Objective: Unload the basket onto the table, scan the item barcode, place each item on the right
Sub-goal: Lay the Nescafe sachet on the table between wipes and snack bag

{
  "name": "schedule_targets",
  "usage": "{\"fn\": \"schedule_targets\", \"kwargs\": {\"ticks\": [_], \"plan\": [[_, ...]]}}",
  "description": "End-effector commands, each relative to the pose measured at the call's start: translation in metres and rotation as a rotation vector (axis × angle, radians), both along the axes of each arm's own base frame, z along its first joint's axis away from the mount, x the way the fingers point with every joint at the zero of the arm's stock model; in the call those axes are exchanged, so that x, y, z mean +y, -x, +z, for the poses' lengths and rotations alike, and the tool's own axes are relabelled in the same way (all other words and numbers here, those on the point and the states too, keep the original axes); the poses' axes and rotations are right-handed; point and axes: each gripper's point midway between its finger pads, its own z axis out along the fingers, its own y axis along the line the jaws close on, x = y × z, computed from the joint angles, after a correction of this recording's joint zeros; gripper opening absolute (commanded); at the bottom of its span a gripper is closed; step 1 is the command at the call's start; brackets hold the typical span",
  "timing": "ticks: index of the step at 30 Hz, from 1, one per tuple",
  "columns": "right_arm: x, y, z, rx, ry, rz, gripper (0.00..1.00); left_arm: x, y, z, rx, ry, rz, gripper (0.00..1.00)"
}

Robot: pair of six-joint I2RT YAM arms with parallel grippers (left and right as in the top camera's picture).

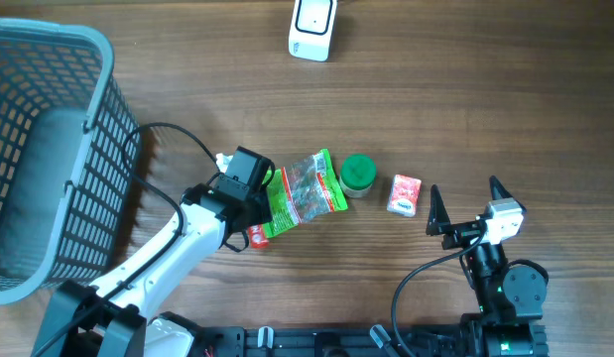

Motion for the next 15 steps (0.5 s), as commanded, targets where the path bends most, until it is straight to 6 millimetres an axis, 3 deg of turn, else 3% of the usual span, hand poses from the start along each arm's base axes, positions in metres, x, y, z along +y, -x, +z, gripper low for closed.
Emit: {"fn": "schedule_targets", "kwargs": {"ticks": [1, 9, 15], "plan": [[-0.002, 0.000, 0.001, -0.004, -0.018, -0.010, 1.00, -0.003, 0.005, -0.003, 0.028, 0.021, -0.014, 1.00], [-0.002, 0.000, 0.001, -0.004, -0.018, -0.010, 1.00, -0.010, -0.009, 0.017, -0.023, 0.042, -0.020, 1.00], [-0.002, 0.000, 0.001, -0.004, -0.018, -0.010, 1.00, -0.003, -0.026, 0.055, -0.127, 0.005, 0.001, 1.00]]}}
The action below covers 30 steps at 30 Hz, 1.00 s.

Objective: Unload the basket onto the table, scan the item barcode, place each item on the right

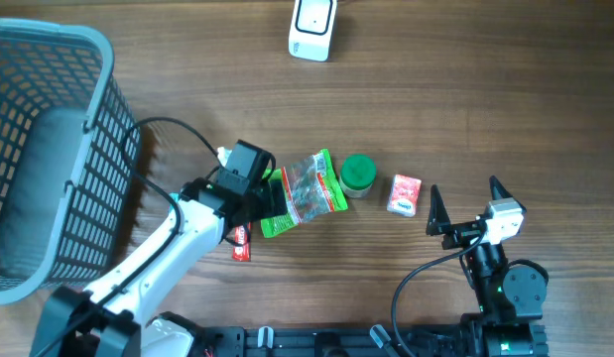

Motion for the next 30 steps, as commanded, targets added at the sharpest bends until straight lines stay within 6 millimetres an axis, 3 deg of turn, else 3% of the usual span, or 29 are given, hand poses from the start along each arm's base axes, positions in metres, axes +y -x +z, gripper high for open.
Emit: {"fn": "schedule_targets", "kwargs": {"ticks": [1, 4, 7, 12, 13, 15, 22, 26, 30], "plan": [[-0.002, 0.000, 0.001, -0.004, -0.018, -0.010, 1.00, 0.006, -0.020, 0.041, -0.122, -0.028, 0.017, 1.00], [-0.002, 0.000, 0.001, -0.004, -0.018, -0.010, 1.00, 0.011, -0.032, 0.078, -0.205, -0.052, 0.024, 1.00], [-0.002, 0.000, 0.001, -0.004, -0.018, -0.010, 1.00, 0.007, -0.045, 0.130, -0.319, -0.037, -0.009, 1.00], [-0.002, 0.000, 0.001, -0.004, -0.018, -0.010, 1.00, 0.002, -0.063, 0.251, -0.600, 0.051, -0.004, 1.00], [-0.002, 0.000, 0.001, -0.004, -0.018, -0.010, 1.00, 0.002, -0.063, 0.267, -0.635, 0.058, -0.011, 1.00], [-0.002, 0.000, 0.001, -0.004, -0.018, -0.010, 1.00, 0.016, -0.050, 0.324, -0.742, 0.073, 0.023, 1.00], [-0.002, 0.000, 0.001, -0.004, -0.018, -0.010, 1.00, 0.065, -0.011, 0.375, -0.884, 0.004, 0.157, 1.00], [-0.002, 0.000, 0.001, -0.004, -0.018, -0.010, 1.00, 0.100, 0.000, 0.426, -1.091, -0.083, 0.297, 1.00], [-0.002, 0.000, 0.001, -0.004, -0.018, -0.010, 1.00, 0.110, 0.006, 0.484, -1.314, -0.094, 0.334, 1.00]]}}
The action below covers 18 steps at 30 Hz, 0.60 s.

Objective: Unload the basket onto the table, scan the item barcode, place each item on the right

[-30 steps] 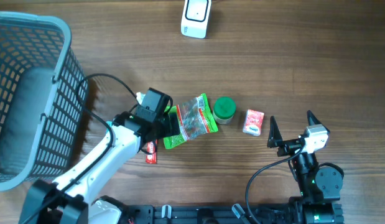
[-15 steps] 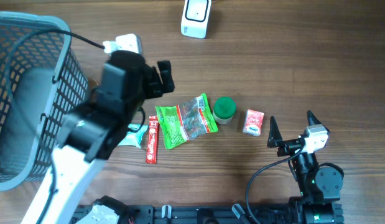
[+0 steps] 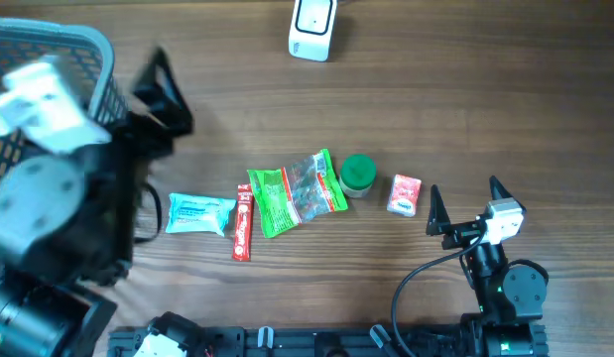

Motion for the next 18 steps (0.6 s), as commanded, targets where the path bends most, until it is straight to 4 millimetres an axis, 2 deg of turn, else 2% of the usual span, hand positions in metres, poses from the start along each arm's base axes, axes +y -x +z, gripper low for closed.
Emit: {"fn": "schedule_targets", "kwargs": {"ticks": [1, 4, 7, 10, 14, 18], "plan": [[-0.002, 0.000, 0.001, -0.003, -0.018, -0.010, 1.00, 0.025, 0.012, 0.048, -0.162, -0.077, 0.129, 1.00], [-0.002, 0.000, 0.001, -0.003, -0.018, -0.010, 1.00, 0.030, 0.023, 0.092, -0.352, 0.018, 0.145, 1.00], [-0.002, 0.000, 0.001, -0.003, -0.018, -0.010, 1.00, 0.035, 0.033, 0.114, -0.446, 0.038, 0.159, 1.00], [-0.002, 0.000, 0.001, -0.003, -0.018, -0.010, 1.00, 0.035, 0.032, 0.109, -0.383, -0.137, 0.182, 1.00], [-0.002, 0.000, 0.001, -0.003, -0.018, -0.010, 1.00, 0.031, 0.023, 0.074, -0.201, -0.386, 0.175, 1.00], [-0.002, 0.000, 0.001, -0.003, -0.018, -0.010, 1.00, 0.039, 0.036, 0.077, -0.225, -0.336, 0.183, 1.00]]}}
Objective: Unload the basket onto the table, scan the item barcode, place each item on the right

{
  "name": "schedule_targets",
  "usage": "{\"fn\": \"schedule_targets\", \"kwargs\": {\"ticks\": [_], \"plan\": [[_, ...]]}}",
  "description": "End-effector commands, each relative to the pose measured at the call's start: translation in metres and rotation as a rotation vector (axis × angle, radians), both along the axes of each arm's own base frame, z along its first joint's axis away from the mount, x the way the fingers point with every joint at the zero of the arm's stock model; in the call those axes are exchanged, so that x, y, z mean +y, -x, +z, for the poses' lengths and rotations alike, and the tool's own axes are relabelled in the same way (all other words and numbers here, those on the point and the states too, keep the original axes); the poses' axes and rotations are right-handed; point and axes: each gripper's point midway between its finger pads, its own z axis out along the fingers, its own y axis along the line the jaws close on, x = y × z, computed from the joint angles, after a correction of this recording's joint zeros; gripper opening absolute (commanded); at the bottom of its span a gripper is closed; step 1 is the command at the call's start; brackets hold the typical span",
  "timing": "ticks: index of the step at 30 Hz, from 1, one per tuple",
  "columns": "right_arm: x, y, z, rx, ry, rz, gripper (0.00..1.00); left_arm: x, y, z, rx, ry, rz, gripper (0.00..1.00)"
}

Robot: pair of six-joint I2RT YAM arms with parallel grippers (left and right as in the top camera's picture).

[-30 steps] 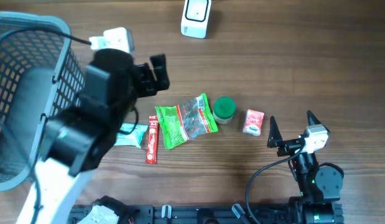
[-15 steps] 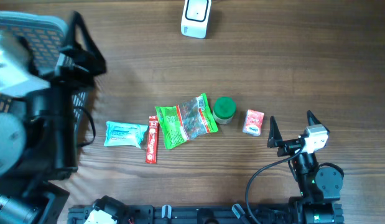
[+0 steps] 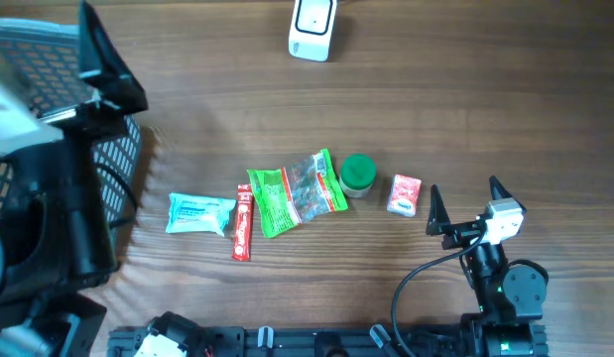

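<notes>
A white barcode scanner (image 3: 313, 28) lies at the table's far edge. In a row across the middle lie a light blue packet (image 3: 200, 213), a red stick packet (image 3: 243, 222), a green snack bag (image 3: 295, 194), a green round container (image 3: 358, 173) and a pink packet (image 3: 405, 194). My left arm is raised close to the camera at the left; its gripper (image 3: 106, 67) shows as a dark pointed shape, far from the items, and whether it is open or shut is unclear. My right gripper (image 3: 463, 190) stands open and empty, right of the pink packet.
A grey mesh basket (image 3: 126, 164) stands at the left, mostly covered by the raised left arm. The right arm's base and cable (image 3: 505, 283) sit at the front right edge.
The raised left arm has shifted further left and towards the far side, and now fills more of the left edge. The items and the right arm have not moved.
My left gripper was low at the left end of the green snack bag, then slightly further left with the red stick showing beside it. Then the arm was raised high over the basket and a light blue packet showed where it had been. The right gripper stayed open throughout.
</notes>
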Motion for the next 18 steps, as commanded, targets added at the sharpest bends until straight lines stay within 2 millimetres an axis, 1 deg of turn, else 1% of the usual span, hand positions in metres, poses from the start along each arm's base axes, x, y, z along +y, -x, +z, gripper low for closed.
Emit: {"fn": "schedule_targets", "kwargs": {"ticks": [1, 5, 9, 10, 12, 13, 15, 16, 18], "plan": [[-0.002, 0.000, 0.001, -0.004, -0.018, -0.010, 1.00, 0.014, 0.020, 0.002, -0.006, -0.023, 0.031, 1.00], [-0.002, 0.000, 0.001, -0.004, -0.018, -0.010, 1.00, 0.021, 0.044, 0.002, -0.056, 0.053, -0.010, 1.00], [-0.002, 0.000, 0.003, -0.011, -0.019, -0.013, 1.00, 0.026, 0.062, 0.001, -0.092, 0.059, -0.035, 1.00], [0.002, 0.000, 0.002, -0.001, -0.041, 0.009, 1.00, 0.027, 0.067, 0.000, -0.104, 0.057, -0.046, 1.00], [-0.002, 0.000, 0.002, -0.002, -0.044, -0.012, 1.00, 0.029, 0.074, 0.000, -0.118, 0.053, -0.053, 1.00], [-0.001, 0.000, 0.002, -0.001, -0.055, -0.004, 1.00, 0.030, 0.077, 0.000, -0.125, 0.050, -0.055, 1.00], [0.012, 0.003, 0.006, 0.003, -0.154, 0.075, 1.00, 0.034, 0.081, 0.000, -0.140, 0.080, -0.048, 1.00], [0.023, 0.006, 0.014, -0.015, -0.184, 0.142, 1.00, 0.038, 0.084, -0.001, -0.148, 0.095, -0.036, 1.00], [0.044, 0.016, 0.036, -0.085, -0.210, 0.283, 1.00, 0.044, 0.087, -0.002, -0.156, 0.109, -0.006, 1.00]]}}
